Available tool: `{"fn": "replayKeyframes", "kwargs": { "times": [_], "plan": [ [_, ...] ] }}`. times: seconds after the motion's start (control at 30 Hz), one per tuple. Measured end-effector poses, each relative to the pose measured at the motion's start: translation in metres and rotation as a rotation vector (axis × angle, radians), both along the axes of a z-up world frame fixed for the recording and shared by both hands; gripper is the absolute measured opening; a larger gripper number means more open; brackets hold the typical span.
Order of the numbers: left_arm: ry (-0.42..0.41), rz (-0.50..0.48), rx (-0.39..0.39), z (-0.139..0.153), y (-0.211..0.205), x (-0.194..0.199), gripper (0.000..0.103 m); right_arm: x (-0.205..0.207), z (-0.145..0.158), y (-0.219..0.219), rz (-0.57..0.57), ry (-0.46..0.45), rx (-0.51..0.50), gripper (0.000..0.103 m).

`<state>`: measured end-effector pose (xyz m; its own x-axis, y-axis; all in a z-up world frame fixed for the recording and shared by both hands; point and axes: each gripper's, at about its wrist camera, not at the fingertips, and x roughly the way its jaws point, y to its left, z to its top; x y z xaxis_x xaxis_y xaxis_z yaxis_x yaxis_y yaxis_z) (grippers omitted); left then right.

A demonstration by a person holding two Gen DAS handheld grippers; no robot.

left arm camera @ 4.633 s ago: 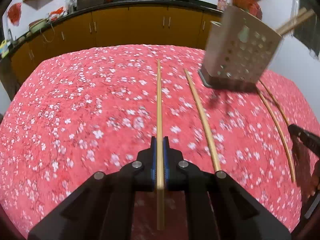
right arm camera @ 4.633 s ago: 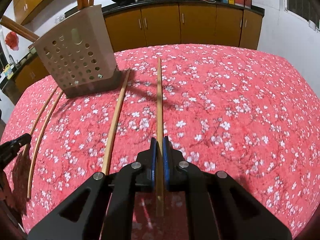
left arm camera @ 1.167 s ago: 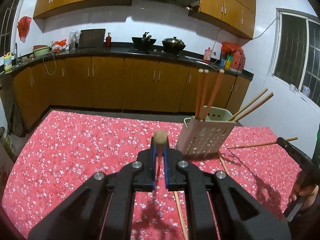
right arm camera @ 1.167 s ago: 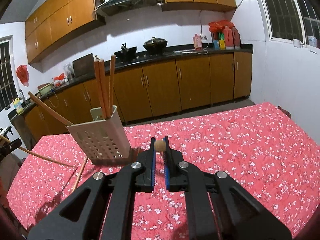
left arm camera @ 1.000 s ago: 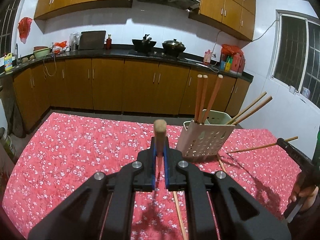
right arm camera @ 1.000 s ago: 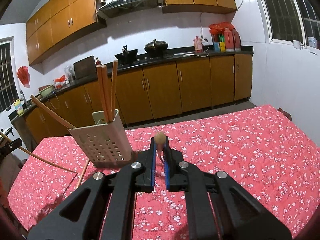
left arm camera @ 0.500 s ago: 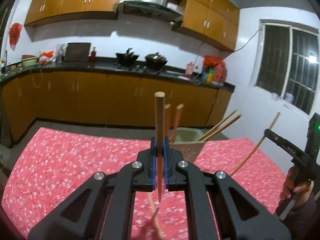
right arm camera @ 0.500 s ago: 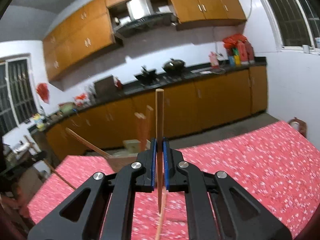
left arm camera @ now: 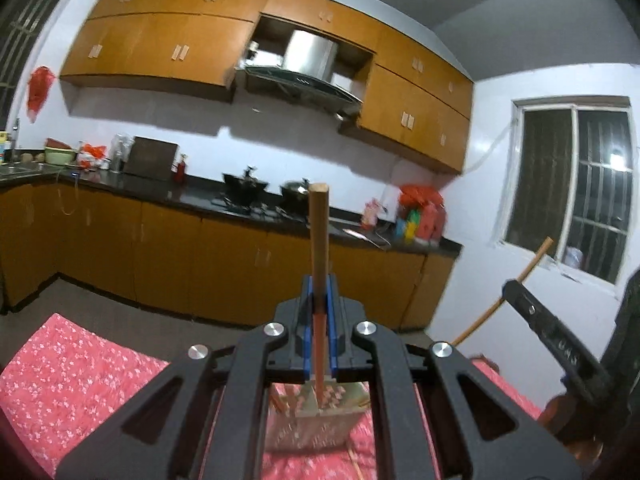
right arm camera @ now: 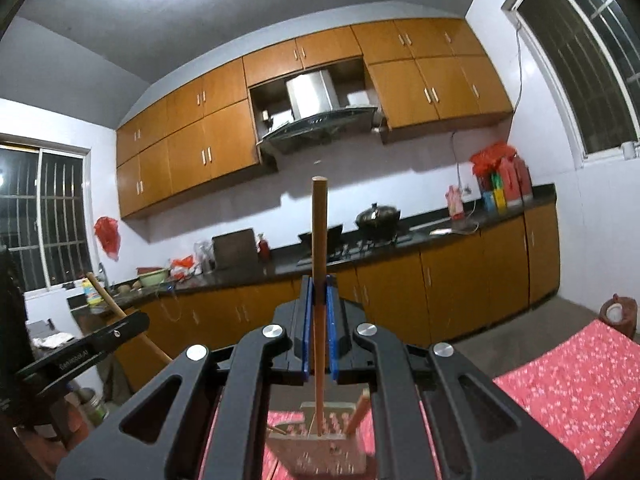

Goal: Organize utensils
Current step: 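Lower the chopsticks into the holder and open both tools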

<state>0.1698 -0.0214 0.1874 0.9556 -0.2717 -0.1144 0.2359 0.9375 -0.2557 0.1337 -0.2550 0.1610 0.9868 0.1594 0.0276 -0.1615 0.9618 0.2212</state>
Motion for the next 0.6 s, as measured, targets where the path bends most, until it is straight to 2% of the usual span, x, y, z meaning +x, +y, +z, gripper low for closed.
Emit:
{"fn": "replayKeyframes", "kwargs": {
  "times": [0.07, 0.2, 0.6],
  "plan": [
    [-0.005, 0.022, -0.022, -0.001, 0.000, 0.010, 0.007, 0.008, -0.004, 0.000, -0.003, 0.009, -0.002, 0.007],
    [0.000, 0.047, -0.016, -0.013, -0.004, 0.022, 0.007, 0.029, -0.022, 0.008, -0.014, 0.055, -0.023, 0.007],
    [0.065, 0.022, -0.001, -0.057, -0.015, 0.043, 0.008, 0.044, -0.048, 0.025, 0.054, 0.173, -0.066, 0.009]
  ]
}}
